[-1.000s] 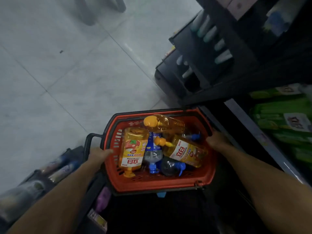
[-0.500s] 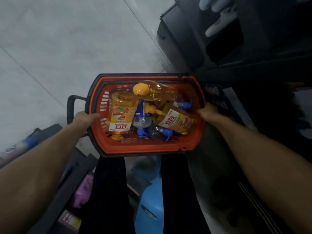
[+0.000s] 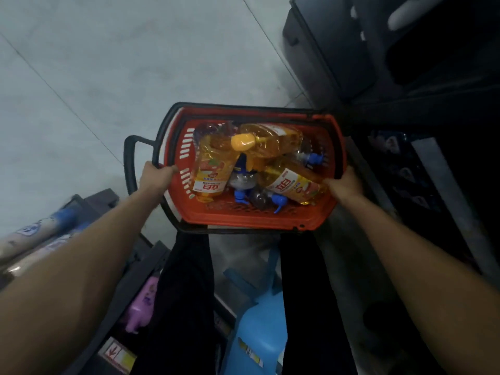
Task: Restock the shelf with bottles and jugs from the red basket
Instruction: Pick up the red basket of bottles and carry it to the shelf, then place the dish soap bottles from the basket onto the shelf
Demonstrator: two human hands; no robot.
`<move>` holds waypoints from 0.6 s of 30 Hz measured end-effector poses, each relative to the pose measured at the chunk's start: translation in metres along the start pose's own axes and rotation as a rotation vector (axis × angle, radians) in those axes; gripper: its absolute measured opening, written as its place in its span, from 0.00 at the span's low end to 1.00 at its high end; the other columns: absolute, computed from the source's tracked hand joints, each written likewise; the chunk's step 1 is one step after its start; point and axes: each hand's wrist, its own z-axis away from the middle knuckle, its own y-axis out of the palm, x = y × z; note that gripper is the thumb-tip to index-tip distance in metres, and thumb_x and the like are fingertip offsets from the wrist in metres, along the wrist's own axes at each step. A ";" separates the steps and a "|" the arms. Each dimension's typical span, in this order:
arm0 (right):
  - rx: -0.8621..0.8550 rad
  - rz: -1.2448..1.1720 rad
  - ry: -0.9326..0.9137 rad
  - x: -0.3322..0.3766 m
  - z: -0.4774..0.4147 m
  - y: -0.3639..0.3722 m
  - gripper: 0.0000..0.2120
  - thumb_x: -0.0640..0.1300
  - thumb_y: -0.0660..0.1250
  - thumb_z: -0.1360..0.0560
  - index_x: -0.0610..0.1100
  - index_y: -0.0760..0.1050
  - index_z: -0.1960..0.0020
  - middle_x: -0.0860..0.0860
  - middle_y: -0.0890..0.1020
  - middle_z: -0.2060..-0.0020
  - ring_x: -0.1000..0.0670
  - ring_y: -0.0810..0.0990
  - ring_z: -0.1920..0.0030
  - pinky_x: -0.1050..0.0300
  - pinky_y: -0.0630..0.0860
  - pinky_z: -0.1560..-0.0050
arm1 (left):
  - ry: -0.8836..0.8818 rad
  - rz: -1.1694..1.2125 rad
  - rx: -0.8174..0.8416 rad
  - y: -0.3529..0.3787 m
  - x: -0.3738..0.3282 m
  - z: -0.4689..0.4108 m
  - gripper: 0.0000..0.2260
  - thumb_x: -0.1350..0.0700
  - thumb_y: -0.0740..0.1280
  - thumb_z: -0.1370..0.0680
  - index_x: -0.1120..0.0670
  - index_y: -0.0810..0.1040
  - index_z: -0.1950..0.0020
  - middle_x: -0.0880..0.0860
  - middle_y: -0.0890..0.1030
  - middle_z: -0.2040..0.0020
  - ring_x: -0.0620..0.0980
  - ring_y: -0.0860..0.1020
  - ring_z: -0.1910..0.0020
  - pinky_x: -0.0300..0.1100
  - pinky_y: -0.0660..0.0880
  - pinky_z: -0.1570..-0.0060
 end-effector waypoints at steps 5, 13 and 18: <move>0.114 -0.070 -0.048 0.001 0.055 -0.014 0.25 0.42 0.79 0.28 0.43 0.76 0.34 0.44 0.82 0.40 0.42 0.80 0.38 0.52 0.74 0.43 | 0.109 -0.027 -0.083 -0.015 -0.009 0.062 0.26 0.53 0.74 0.22 0.59 0.70 0.28 0.54 0.78 0.44 0.54 0.77 0.47 0.46 0.72 0.49; 0.172 0.151 -0.210 -0.015 0.093 -0.025 0.17 0.42 0.72 0.24 0.45 0.78 0.36 0.45 0.84 0.42 0.45 0.81 0.43 0.55 0.76 0.44 | 0.380 -0.199 0.048 0.013 0.022 0.145 0.20 0.50 0.70 0.22 0.49 0.75 0.30 0.49 0.82 0.42 0.53 0.82 0.46 0.49 0.78 0.44; 0.151 0.219 -0.290 -0.034 0.118 -0.015 0.12 0.43 0.73 0.25 0.45 0.80 0.42 0.48 0.85 0.49 0.48 0.82 0.48 0.58 0.75 0.49 | 0.456 -0.423 0.166 0.072 0.061 0.169 0.25 0.52 0.69 0.26 0.50 0.75 0.28 0.56 0.82 0.37 0.59 0.81 0.39 0.54 0.78 0.39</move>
